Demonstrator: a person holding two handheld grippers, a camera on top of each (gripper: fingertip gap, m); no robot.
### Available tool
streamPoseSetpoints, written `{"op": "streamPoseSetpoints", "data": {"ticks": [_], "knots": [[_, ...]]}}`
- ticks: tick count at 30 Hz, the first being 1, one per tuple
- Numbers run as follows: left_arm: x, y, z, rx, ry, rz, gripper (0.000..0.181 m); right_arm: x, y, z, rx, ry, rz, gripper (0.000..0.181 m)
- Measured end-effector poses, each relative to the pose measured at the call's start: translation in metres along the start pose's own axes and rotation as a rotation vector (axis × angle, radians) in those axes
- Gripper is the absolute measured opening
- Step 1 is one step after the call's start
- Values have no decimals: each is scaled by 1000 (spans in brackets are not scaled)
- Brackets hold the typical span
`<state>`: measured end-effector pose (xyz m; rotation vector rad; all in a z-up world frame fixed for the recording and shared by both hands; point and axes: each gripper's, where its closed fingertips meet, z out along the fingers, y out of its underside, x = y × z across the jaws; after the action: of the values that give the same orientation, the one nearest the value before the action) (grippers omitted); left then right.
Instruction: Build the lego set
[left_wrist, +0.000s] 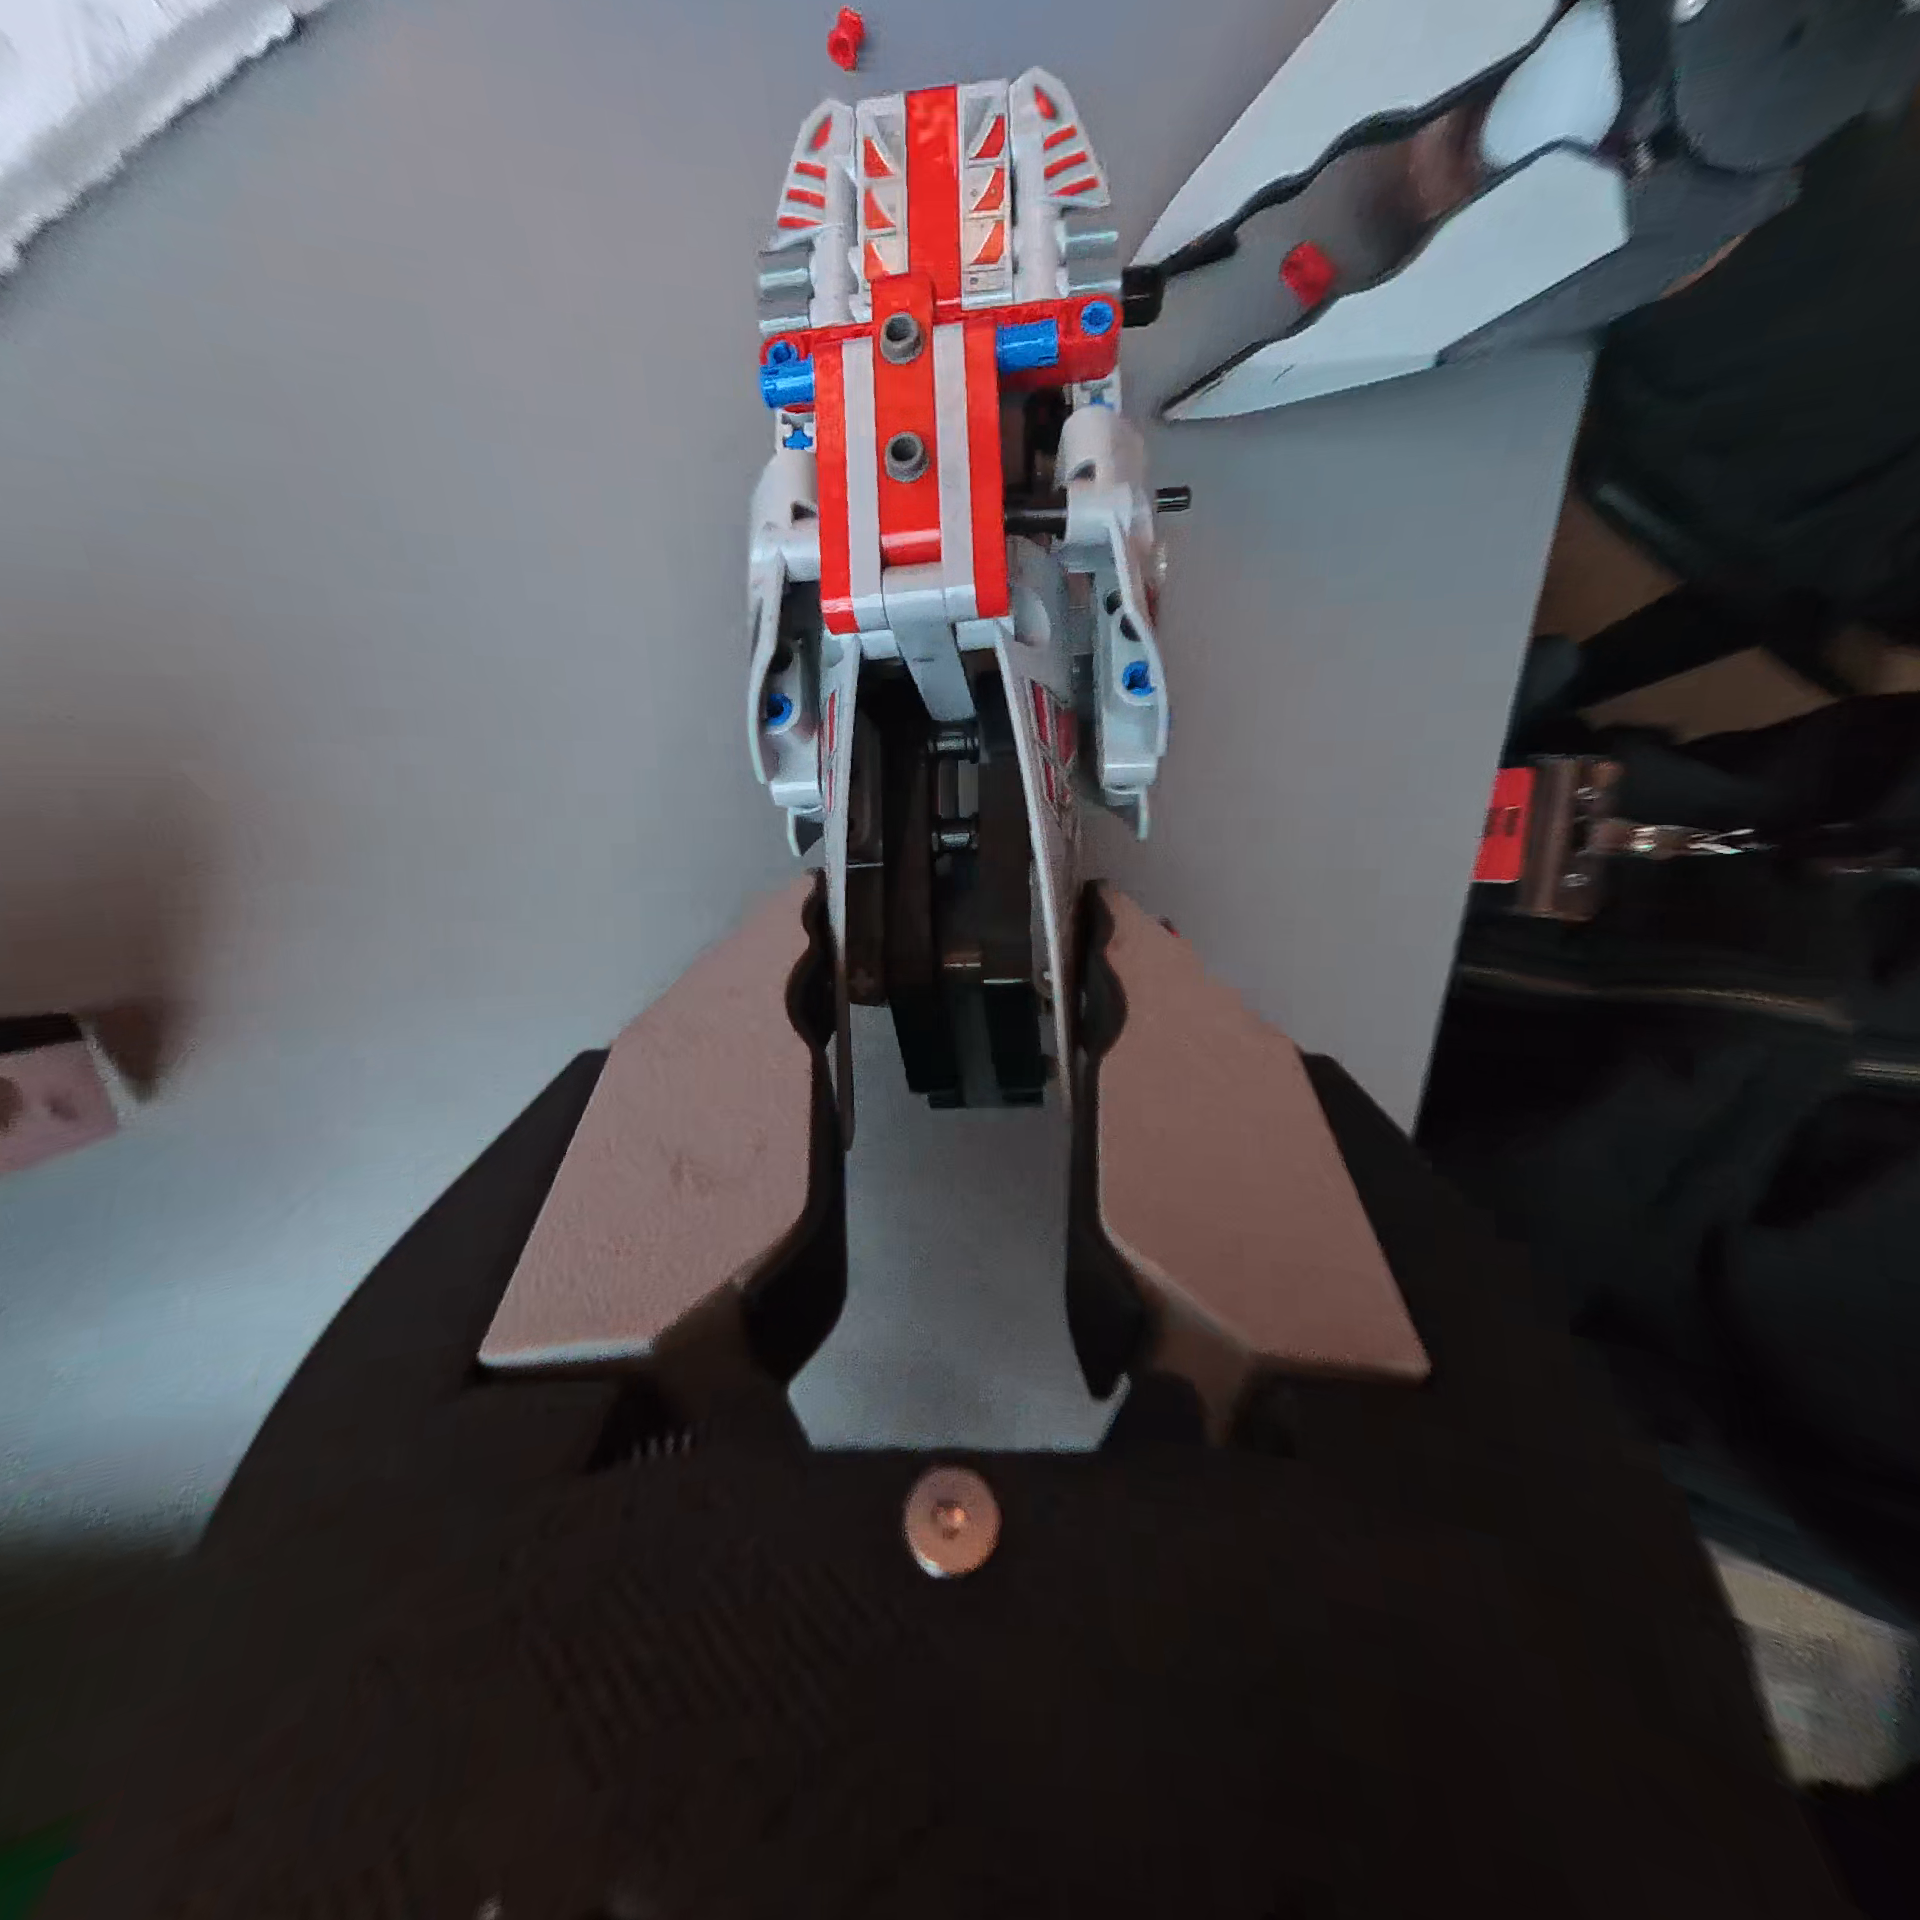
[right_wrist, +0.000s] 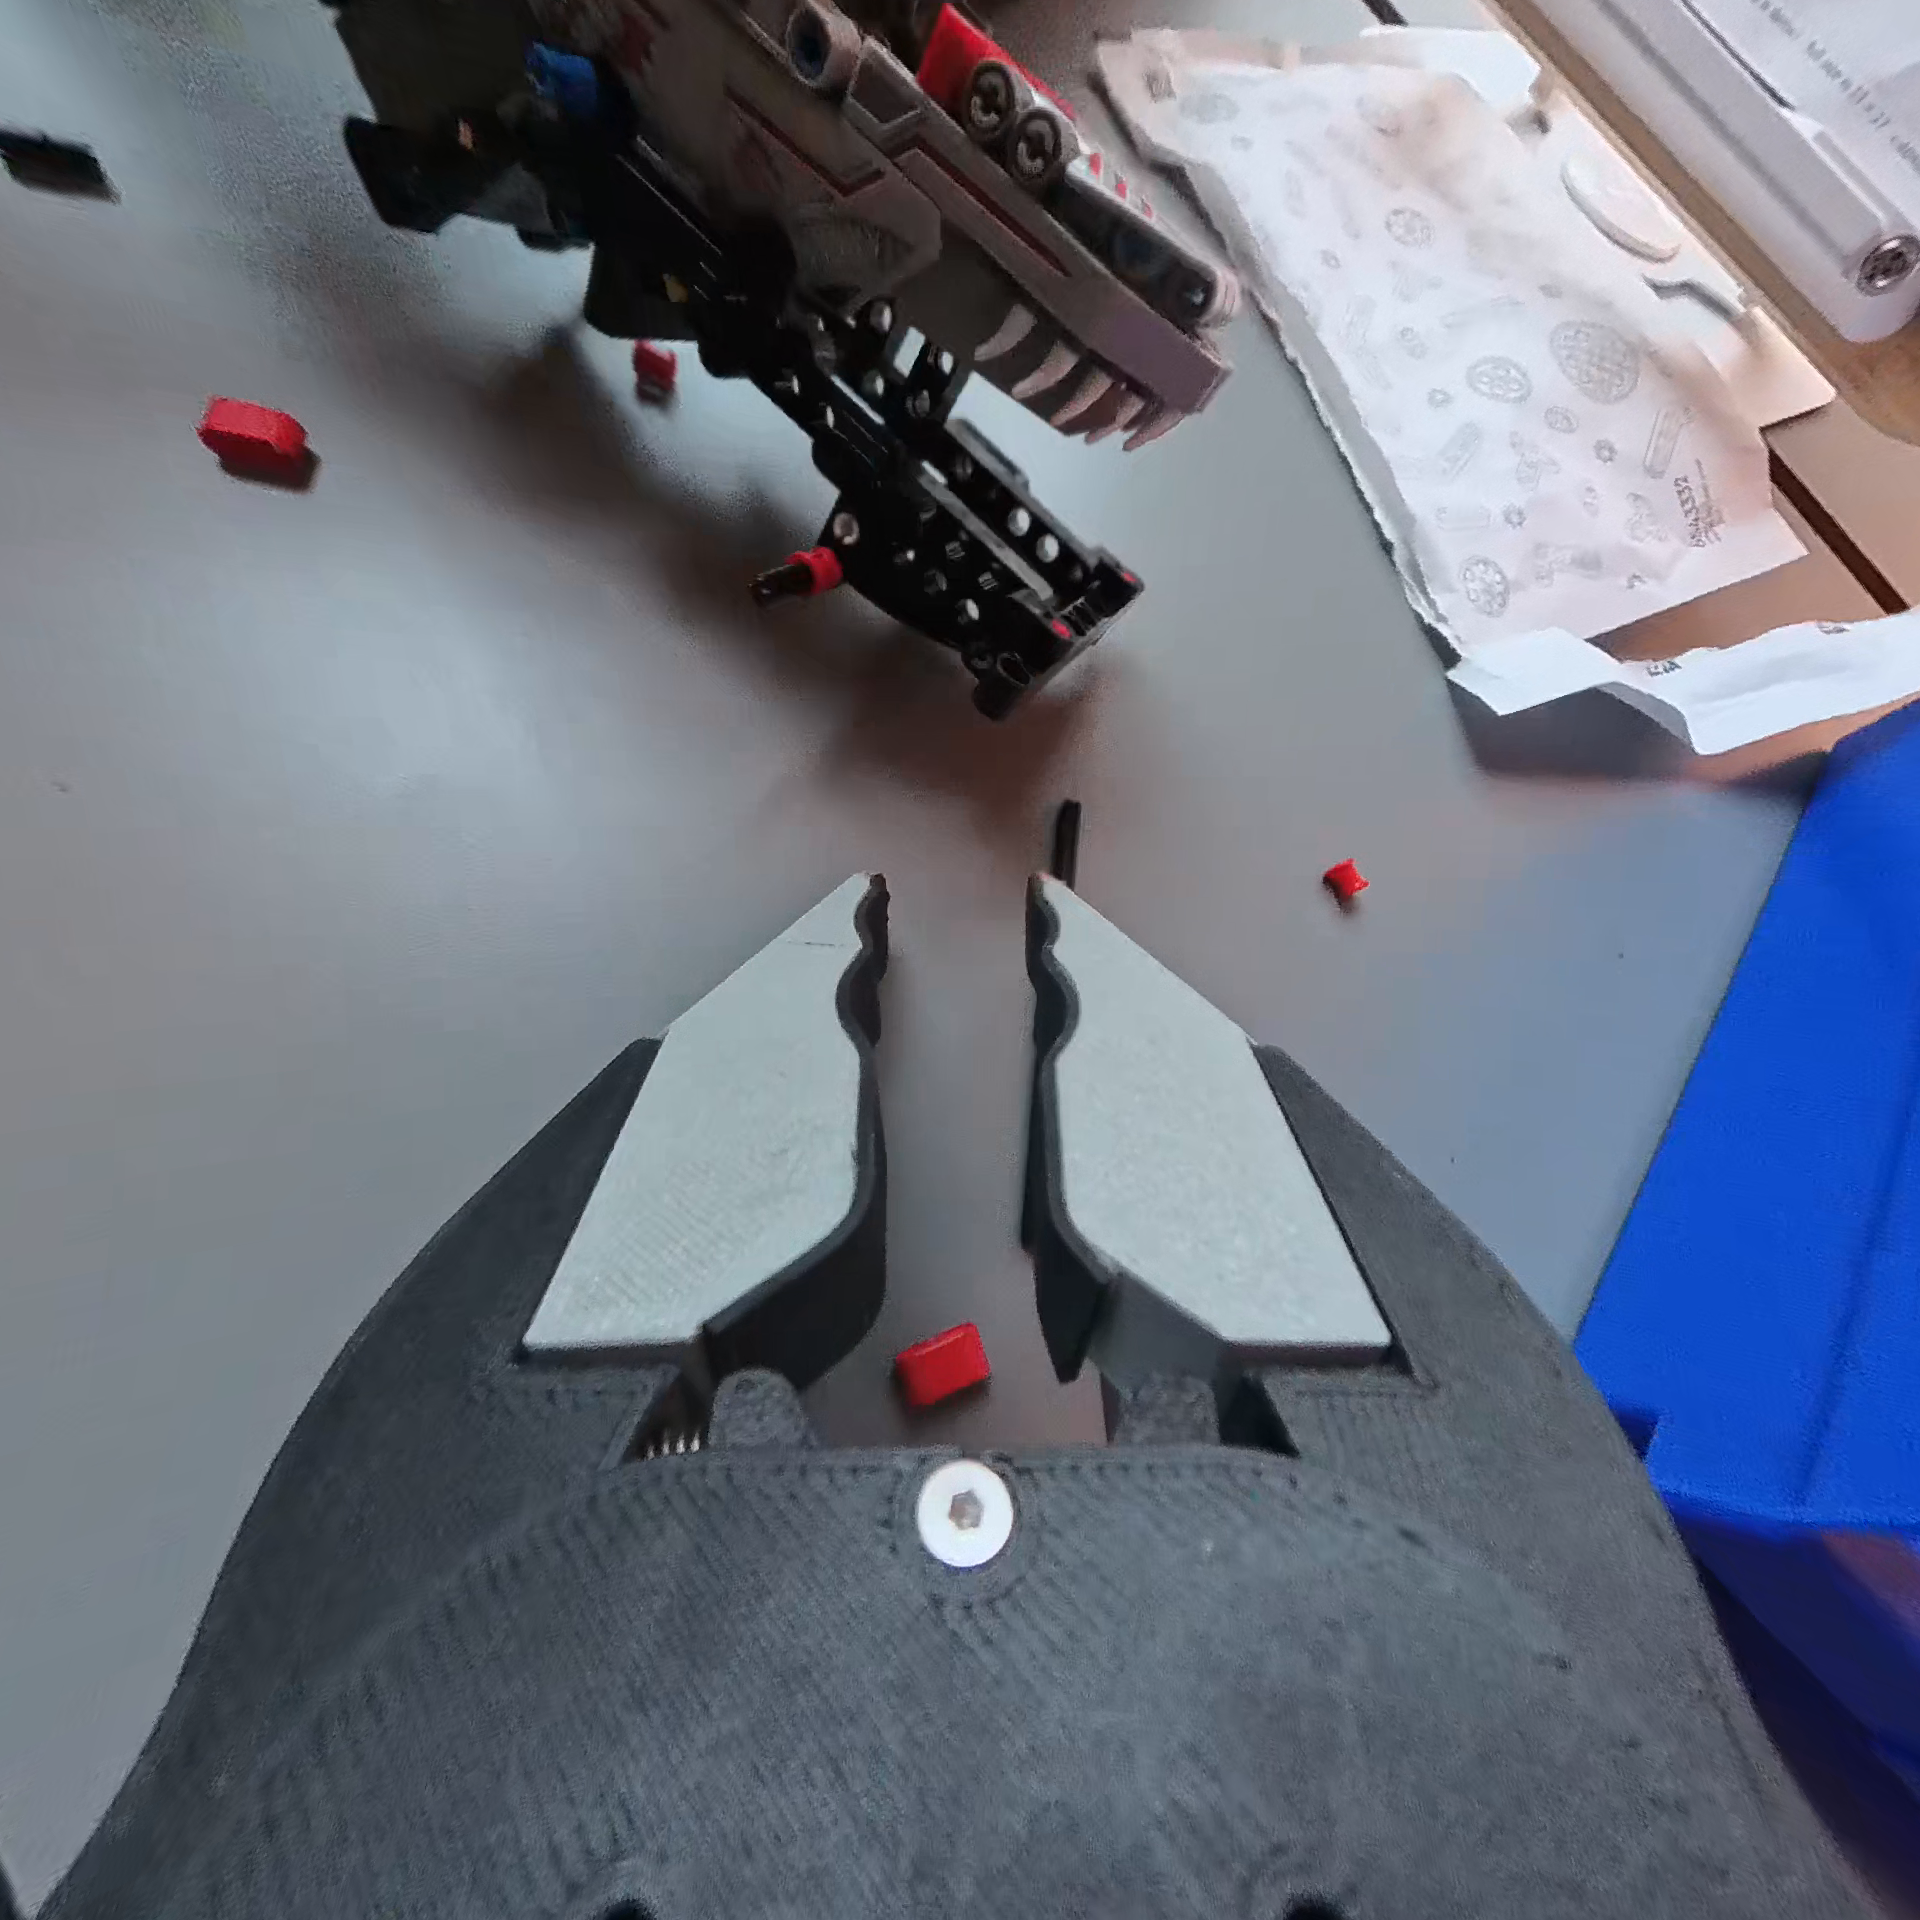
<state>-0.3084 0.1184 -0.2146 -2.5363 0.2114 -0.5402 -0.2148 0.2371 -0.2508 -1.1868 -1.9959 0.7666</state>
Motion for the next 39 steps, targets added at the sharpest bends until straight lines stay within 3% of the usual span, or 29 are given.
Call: {"op": "streamPoseSetpoints", "data": {"ticks": [7, 13, 16, 22, 31, 35, 39], "knots": [[17, 7, -4, 49, 141, -64, 44, -10, -18, -8, 83, -44, 9, 20], [25, 4, 0, 48, 137, -18, 43, -27, -27, -15, 141, -136, 23, 20], [26, 3, 4, 35, 96, 74, 43, -28, -20, -18, 128, -129, 13, 9], [33, 0, 16, -18, -11, 345, 43, -48, 3, -25, 46, -192, -23, 13], [48, -15, 29, -113, -31, 511, 44, -60, 25, -40, -10, -208, -117, 12], [50, -23, 36, -132, -12, 422, 45, -54, 32, -42, -29, -168, -124, 10], [43, -18, 43, -126, -100, 318, 45, -29, 32, -39, -33, -50, -54, 11]]}}
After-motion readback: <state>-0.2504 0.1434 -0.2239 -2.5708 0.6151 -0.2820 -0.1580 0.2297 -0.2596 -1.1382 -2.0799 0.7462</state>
